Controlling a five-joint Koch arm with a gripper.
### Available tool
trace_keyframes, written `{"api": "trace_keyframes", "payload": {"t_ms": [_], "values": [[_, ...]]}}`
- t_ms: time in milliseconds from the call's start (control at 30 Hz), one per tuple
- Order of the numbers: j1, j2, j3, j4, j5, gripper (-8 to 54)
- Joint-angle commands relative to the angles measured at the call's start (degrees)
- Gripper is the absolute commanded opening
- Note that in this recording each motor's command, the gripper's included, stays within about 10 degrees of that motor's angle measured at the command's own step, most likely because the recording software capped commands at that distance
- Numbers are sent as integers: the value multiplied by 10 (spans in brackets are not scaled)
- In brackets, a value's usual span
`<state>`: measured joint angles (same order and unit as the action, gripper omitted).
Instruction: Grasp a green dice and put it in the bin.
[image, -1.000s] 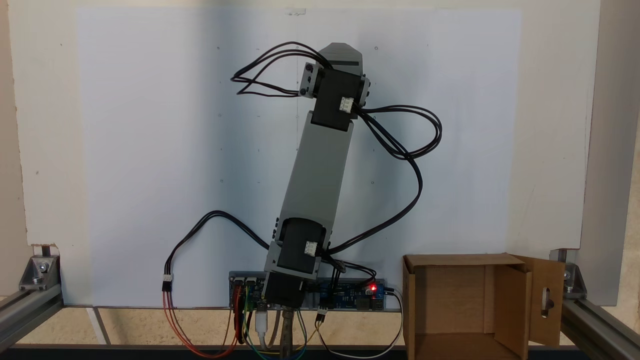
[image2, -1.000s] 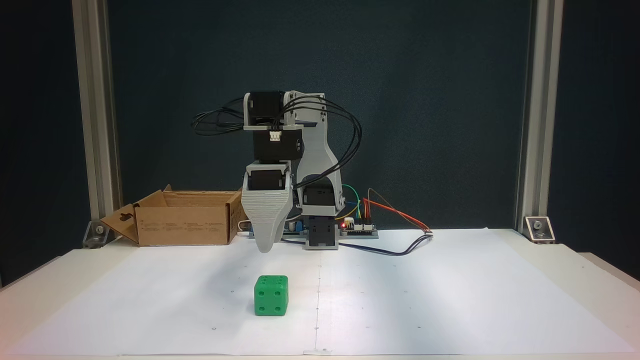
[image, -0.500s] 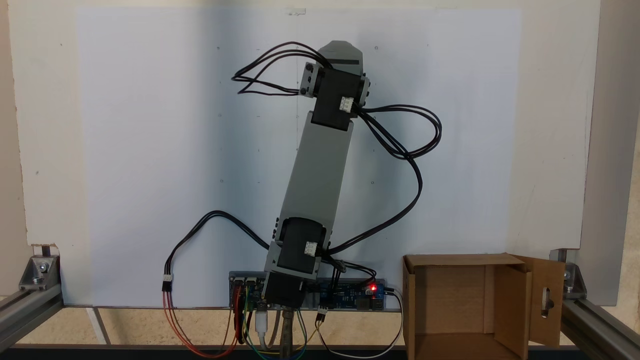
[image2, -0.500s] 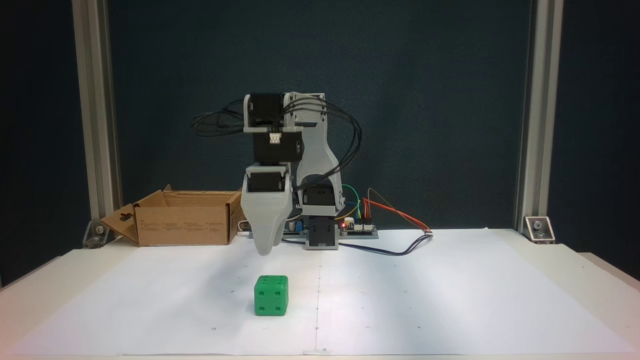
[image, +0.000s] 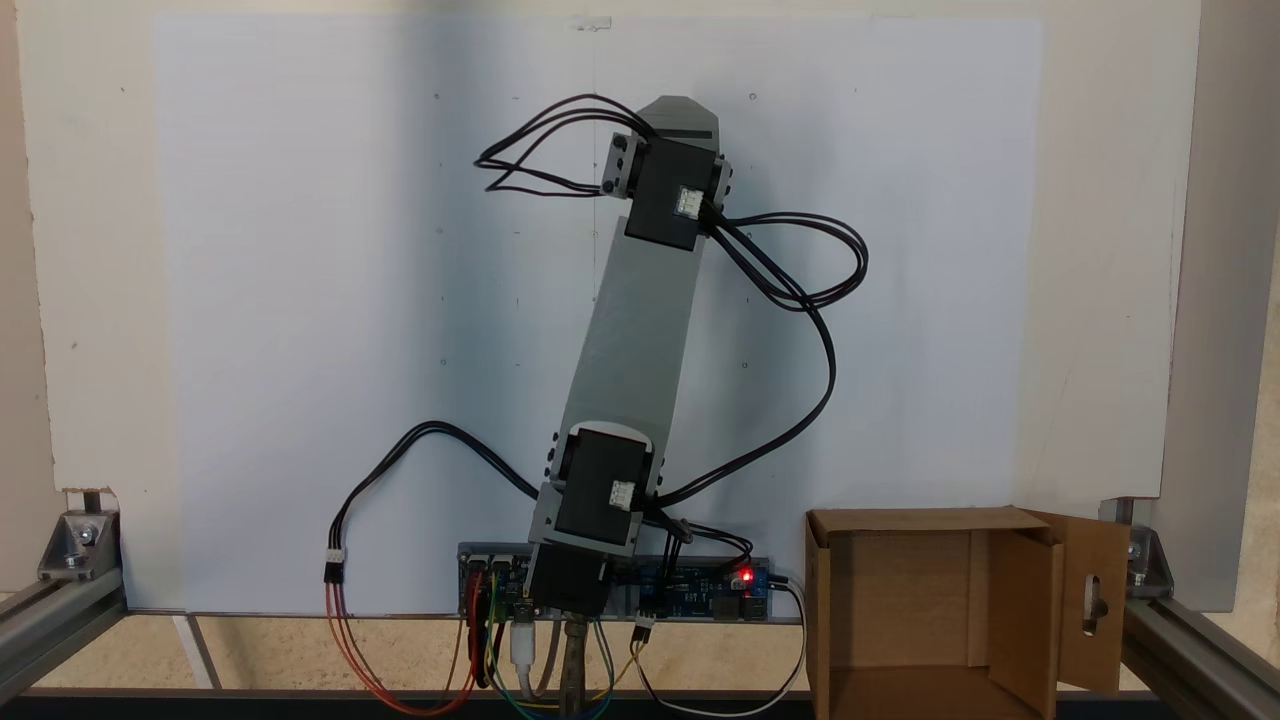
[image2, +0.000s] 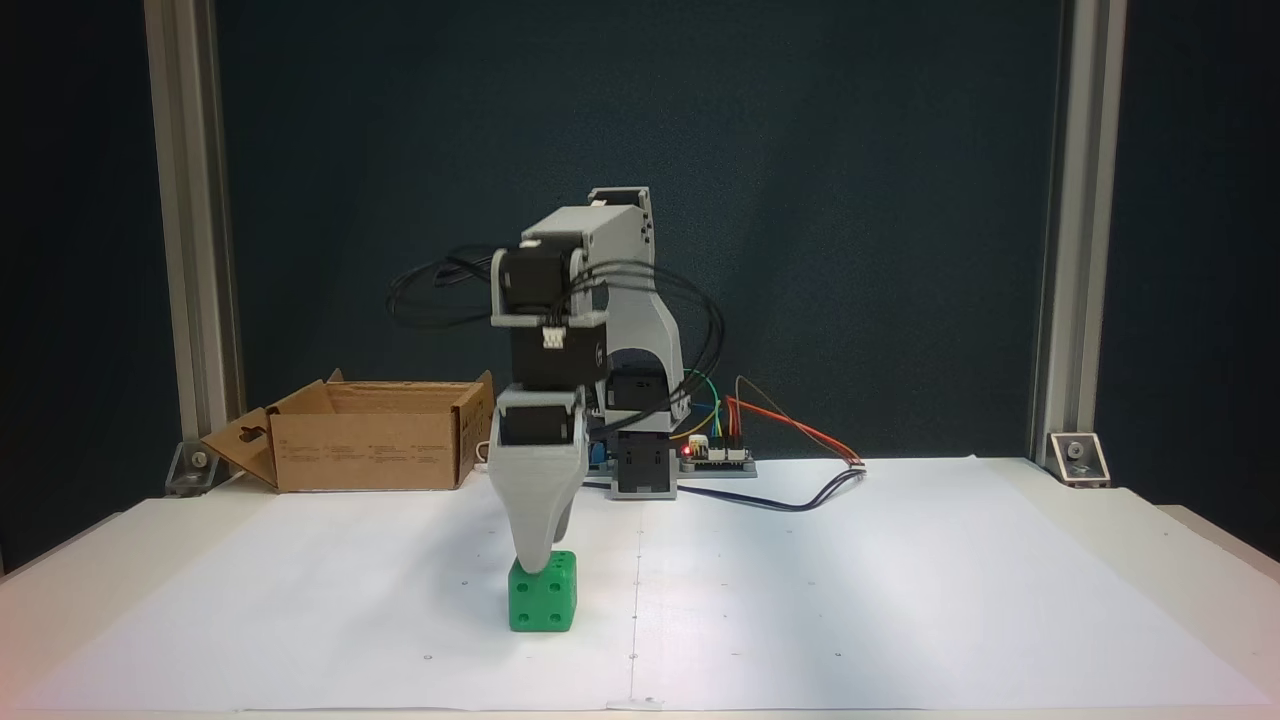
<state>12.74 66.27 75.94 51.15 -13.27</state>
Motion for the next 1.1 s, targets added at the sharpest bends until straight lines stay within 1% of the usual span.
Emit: {"api": "trace_keyframes", "payload": {"t_ms": [0,167,567,767,900,1067], "values": [[-3,5,-4,-30,-31,441],[-4,-1,23,-65,-32,440],[-9,-31,29,-91,-32,436],[-9,-34,29,-95,-30,406],[-9,-34,32,-95,-23,302],[-9,-34,41,-95,-9,120]]}}
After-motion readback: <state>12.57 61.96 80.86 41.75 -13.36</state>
